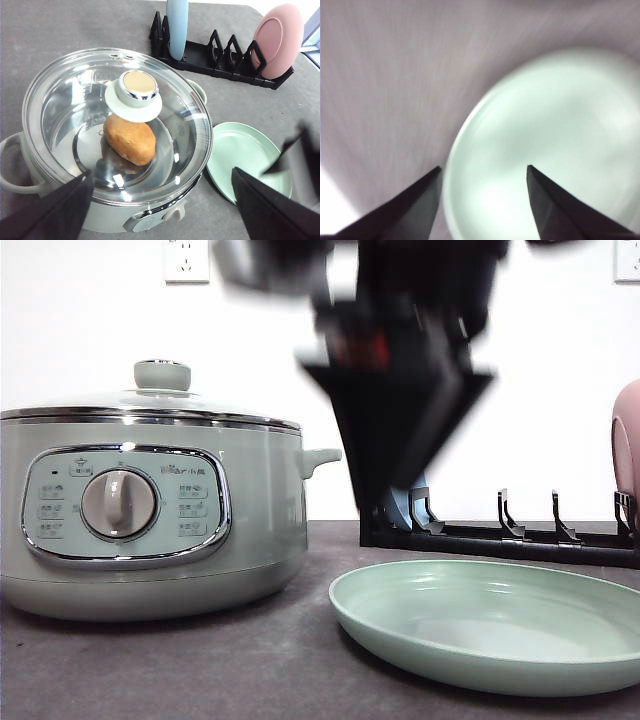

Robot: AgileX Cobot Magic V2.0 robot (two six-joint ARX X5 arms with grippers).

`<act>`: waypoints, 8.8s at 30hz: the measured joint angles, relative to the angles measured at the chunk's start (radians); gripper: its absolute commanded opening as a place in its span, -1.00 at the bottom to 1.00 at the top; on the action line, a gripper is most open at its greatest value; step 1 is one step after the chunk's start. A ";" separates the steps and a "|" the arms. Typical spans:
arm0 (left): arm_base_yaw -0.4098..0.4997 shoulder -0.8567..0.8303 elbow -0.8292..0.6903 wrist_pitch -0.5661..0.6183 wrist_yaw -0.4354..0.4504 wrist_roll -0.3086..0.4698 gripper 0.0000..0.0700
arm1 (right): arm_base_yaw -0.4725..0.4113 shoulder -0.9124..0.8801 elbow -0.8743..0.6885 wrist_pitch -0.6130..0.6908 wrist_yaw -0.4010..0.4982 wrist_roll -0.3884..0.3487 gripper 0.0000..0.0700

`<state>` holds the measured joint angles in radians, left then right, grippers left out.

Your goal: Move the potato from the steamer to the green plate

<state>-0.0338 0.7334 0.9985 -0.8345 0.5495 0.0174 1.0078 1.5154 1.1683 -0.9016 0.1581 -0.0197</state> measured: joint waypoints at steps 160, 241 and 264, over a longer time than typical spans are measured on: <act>-0.193 0.833 0.887 -0.514 -0.582 0.009 -1.00 | -0.342 -0.164 0.281 0.024 -0.596 -0.029 -0.03; 0.047 0.806 0.887 -0.552 -0.599 0.019 -1.00 | -0.170 0.722 0.898 0.082 -0.261 0.055 0.42; 0.047 0.806 0.887 -0.547 -0.599 0.019 -1.00 | -0.166 0.761 0.899 0.054 -0.264 0.075 -0.44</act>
<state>0.0128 1.5394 1.8858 -1.3811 -0.0491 0.0364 0.8422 2.2760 2.0678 -0.8474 -0.1055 0.0550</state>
